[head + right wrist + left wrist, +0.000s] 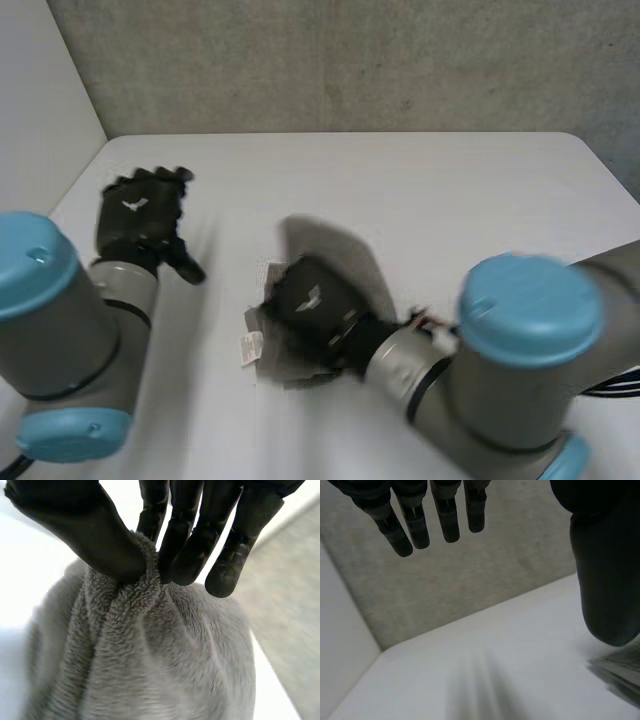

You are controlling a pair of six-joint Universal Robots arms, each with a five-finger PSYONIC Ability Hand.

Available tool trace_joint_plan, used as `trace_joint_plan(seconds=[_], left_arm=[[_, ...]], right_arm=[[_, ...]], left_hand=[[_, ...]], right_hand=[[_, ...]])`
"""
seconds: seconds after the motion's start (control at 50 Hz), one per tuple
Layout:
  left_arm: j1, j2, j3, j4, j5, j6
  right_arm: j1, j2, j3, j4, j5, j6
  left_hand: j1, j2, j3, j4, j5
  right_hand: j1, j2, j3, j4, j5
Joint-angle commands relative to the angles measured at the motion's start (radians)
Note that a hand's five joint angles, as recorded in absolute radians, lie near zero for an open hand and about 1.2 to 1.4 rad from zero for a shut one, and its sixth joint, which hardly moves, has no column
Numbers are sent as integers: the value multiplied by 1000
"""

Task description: Fold the towel.

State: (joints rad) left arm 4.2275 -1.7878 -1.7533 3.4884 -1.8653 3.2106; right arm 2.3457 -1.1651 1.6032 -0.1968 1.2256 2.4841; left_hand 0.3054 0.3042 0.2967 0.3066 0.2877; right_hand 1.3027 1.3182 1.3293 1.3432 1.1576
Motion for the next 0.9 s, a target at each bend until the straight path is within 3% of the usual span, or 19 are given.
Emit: trace_joint_plan(seconds=[0.02,0.04,0.06,0.08,0.1,0.18,0.26,0.34,0.46,0.6,0.7,0.82,0.9], left_arm=[[28,21,-12,3,2,-12],[23,19,-12,3,3,-12],[20,19,-12,4,3,-14],[20,19,-12,4,3,-14],[14,16,-6,4,3,-15],[-23,4,12,6,14,-28],[-131,-65,77,14,44,-46],[-170,-97,94,14,49,-46],[-201,-157,71,1,46,-44],[-201,-212,0,-19,48,-38],[-196,-245,-14,-19,52,-40],[-198,-214,41,-60,52,-37],[-201,-171,100,-108,52,-38]], right_arm=[[44,48,-13,-4,-3,25],[44,48,-13,-4,-3,26],[41,39,-8,-6,42,51],[41,39,-8,-6,43,52],[32,15,-5,-6,96,90],[-61,-105,26,-3,215,258],[-126,-137,47,-3,209,392],[-190,-145,55,2,154,502],[-235,-53,43,22,100,507],[-240,158,-42,43,109,495],[-230,225,-86,100,109,489],[-226,216,-138,168,109,490],[-227,54,-169,172,120,518]], left_hand=[[-63,-61,-54,-64,-219],[-63,-61,-54,-64,-219],[-63,-61,-54,-64,-219],[-63,-61,-54,-64,-219],[-63,-61,-54,-64,-219],[-66,-64,-57,-67,-222],[-54,-53,-45,-55,-211],[-54,-52,-45,-55,-211],[-54,-52,-45,-55,-211],[-63,-61,-54,-64,-219],[-63,-61,-54,-64,-219],[-109,-108,-101,-111,-266],[-110,-108,-101,-111,-266]], right_hand=[[-351,-366,-377,-391,-380],[-355,-370,-381,-395,-384],[-884,-899,-910,-924,-913],[-889,-904,-915,-929,-918],[-1128,-1144,-1155,-1169,-1158],[-1128,-1144,-1155,-1169,-1158],[-1128,-1144,-1155,-1169,-1158],[-1128,-1144,-1155,-1169,-1158],[-1128,-1144,-1155,-1169,-1158],[-1128,-1144,-1155,-1169,-1158],[-1128,-1144,-1155,-1169,-1158],[-1128,-1144,-1155,-1169,-1158],[-1128,-1144,-1155,-1169,-1158]])
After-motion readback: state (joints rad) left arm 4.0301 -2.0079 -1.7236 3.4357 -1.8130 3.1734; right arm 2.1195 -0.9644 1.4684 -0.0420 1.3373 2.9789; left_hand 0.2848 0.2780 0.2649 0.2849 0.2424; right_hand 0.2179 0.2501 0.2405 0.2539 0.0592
